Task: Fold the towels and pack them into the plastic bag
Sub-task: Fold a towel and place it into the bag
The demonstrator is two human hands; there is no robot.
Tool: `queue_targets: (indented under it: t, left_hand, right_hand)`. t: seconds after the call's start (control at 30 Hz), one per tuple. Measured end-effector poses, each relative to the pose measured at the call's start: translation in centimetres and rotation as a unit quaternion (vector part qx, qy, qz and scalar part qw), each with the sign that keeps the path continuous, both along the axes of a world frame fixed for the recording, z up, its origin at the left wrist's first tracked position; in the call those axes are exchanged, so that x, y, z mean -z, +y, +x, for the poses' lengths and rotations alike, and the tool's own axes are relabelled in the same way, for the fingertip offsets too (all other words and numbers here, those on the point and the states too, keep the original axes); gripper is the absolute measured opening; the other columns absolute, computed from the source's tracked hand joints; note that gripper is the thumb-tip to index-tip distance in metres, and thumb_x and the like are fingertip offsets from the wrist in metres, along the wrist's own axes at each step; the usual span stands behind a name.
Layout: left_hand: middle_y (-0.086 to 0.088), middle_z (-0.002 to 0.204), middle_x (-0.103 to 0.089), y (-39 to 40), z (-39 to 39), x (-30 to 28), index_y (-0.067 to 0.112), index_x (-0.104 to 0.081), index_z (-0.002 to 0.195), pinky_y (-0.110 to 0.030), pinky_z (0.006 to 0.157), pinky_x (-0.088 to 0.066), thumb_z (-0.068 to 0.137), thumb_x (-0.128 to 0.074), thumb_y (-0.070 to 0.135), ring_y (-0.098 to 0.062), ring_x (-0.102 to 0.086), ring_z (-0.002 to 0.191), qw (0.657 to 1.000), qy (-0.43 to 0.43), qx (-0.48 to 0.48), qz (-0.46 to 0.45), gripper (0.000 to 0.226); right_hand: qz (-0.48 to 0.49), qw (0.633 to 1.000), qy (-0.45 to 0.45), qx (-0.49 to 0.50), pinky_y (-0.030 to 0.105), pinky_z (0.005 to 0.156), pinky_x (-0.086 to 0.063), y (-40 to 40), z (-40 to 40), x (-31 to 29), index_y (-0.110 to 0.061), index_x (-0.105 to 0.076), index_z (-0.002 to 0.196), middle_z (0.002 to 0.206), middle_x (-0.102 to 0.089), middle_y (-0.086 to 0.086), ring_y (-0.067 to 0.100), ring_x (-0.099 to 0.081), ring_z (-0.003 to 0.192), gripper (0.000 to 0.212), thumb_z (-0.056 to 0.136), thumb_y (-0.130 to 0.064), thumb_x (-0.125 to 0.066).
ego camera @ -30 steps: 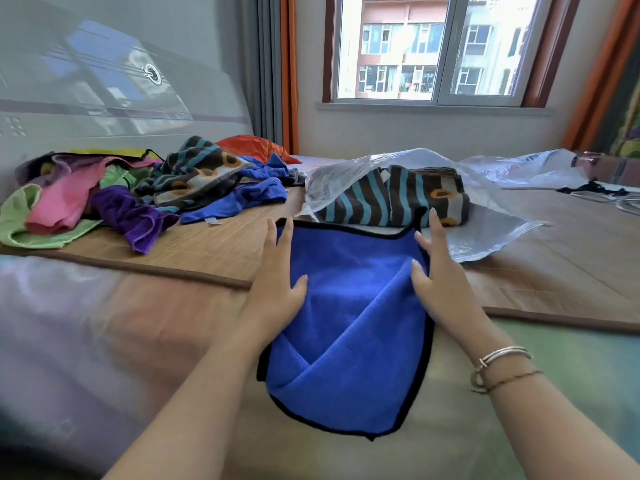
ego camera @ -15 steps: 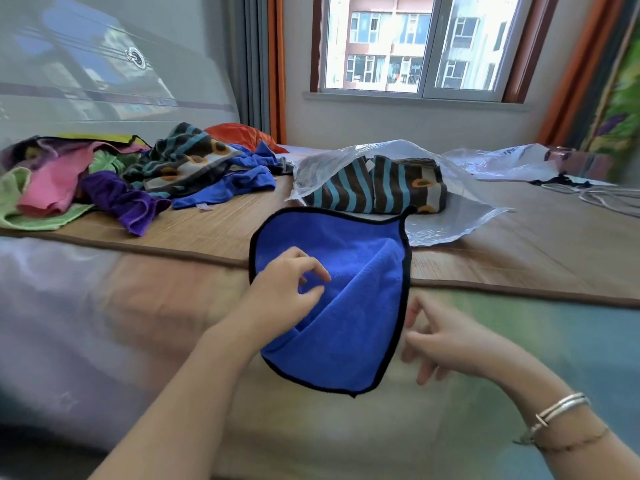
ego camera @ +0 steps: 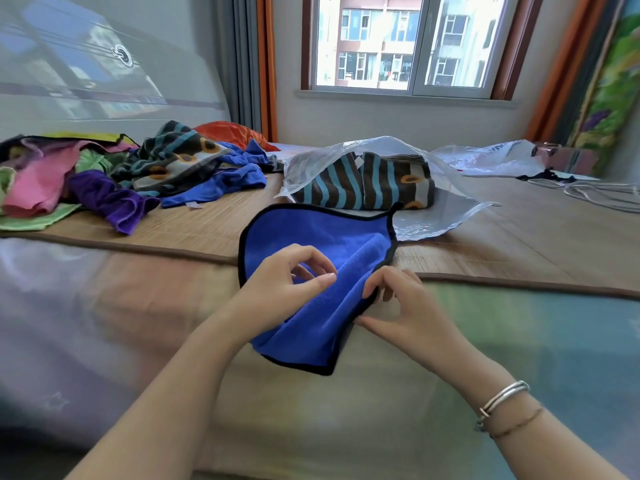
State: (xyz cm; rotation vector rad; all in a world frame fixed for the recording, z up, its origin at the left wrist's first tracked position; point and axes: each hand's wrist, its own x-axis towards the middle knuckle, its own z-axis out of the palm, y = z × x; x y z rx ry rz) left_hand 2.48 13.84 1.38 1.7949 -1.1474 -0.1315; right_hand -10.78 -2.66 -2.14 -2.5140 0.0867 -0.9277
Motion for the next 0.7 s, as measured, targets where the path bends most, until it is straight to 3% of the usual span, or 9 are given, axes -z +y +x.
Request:
queue_targets:
  t: [0.1,0.2,0.3,0.37,0.43,0.53,0.6,0.7]
  left_hand:
    - [0.014,0.07,-0.063,0.0,-1.3,-1.1,0.026,-0.066,0.08,-0.013,0.06,-0.043,0.075,-0.074,0.049,-0.004,-0.053,0.061,0.997,0.053,0.059,0.007,0.024]
    - [0.013,0.092,-0.064,-0.4,-1.6,-1.2,0.037,-0.063,0.089,-0.018,0.072,-0.05,0.058,-0.078,0.065,-0.006,-0.062,0.077,0.996,0.054,0.061,0.046,0.045]
    - [0.013,0.096,-0.061,-0.8,-1.1,-0.9,0.034,-0.055,0.099,-0.016,0.073,-0.05,0.068,-0.084,0.037,-0.002,-0.061,0.074,0.999,0.006,-0.002,0.039,0.043]
    - [0.013,0.092,-0.063,-1.0,-0.9,-1.0,0.029,-0.057,0.094,-0.023,0.073,-0.052,0.078,-0.077,0.019,-0.007,-0.062,0.069,1.0,0.005,-0.011,0.021,0.027]
    - [0.013,0.084,-0.067,-1.2,-0.8,-1.3,0.025,-0.062,0.086,-0.026,0.071,-0.051,0.084,-0.071,0.014,-0.008,-0.063,0.064,1.0,0.023,0.001,0.01,0.014]
    - [0.005,0.081,-0.072,-1.5,-0.8,-1.8,0.022,-0.063,0.087,-0.034,0.073,-0.054,0.09,-0.065,0.017,-0.017,-0.067,0.07,0.996,0.083,-0.008,-0.028,0.006]
    - [-0.002,0.079,-0.074,-1.9,-0.8,-2.2,0.024,-0.061,0.089,-0.037,0.073,-0.054,0.094,-0.06,0.02,-0.021,-0.069,0.073,0.987,0.15,-0.023,-0.058,0.006]
    - [-0.006,0.077,-0.074,-2.7,-0.5,-2.2,0.026,-0.062,0.089,-0.038,0.072,-0.051,0.094,-0.061,0.023,-0.022,-0.066,0.071,0.983,0.156,-0.056,-0.076,0.006]
  right_hand:
    - [-0.034,0.997,-0.056,0.046,0.019,0.071,-0.036,-0.4,0.8,-0.6,-0.025,-0.053,0.073,0.074,-0.052,-0.015,0.008,-0.046,0.078,0.027,0.071,-0.049,-0.066]
    - [-0.013,0.99,-0.092,0.102,0.022,0.075,-0.034,-0.6,1.4,-0.9,-0.022,-0.055,0.067,0.08,-0.046,-0.012,0.011,-0.042,0.084,0.024,0.075,-0.037,-0.072]
    - [0.027,0.989,-0.115,0.085,0.021,0.081,-0.036,-0.4,1.8,-1.5,-0.017,-0.051,0.062,0.086,-0.052,-0.009,0.011,-0.045,0.091,0.022,0.074,-0.024,-0.067]
    - [0.093,0.989,-0.111,0.034,0.021,0.068,-0.036,-0.4,1.9,-2.1,-0.012,-0.044,0.061,0.071,-0.053,-0.007,0.009,-0.049,0.075,0.022,0.073,-0.019,-0.061]
    - [0.147,0.984,-0.099,0.001,0.023,0.055,-0.029,-0.5,1.9,-2.5,-0.007,-0.039,0.062,0.057,-0.04,-0.004,0.008,-0.037,0.058,0.025,0.074,-0.018,-0.058]
    - [0.256,0.962,-0.087,-0.044,0.023,0.05,-0.023,-1.0,1.8,-3.0,-0.004,-0.038,0.063,0.056,-0.034,-0.001,0.011,-0.031,0.054,0.028,0.08,-0.022,-0.052]
    - [0.314,0.943,-0.11,0.005,0.026,0.051,-0.03,-1.6,1.9,-3.2,-0.004,-0.046,0.062,0.055,-0.044,0.0,0.013,-0.039,0.053,0.037,0.087,-0.032,-0.048]
    - [0.239,0.942,-0.067,0.225,0.034,0.064,-0.044,-4.1,2.6,-3.2,-0.013,-0.056,0.072,0.066,-0.065,-0.004,0.017,-0.06,0.067,0.034,0.092,-0.039,-0.05]
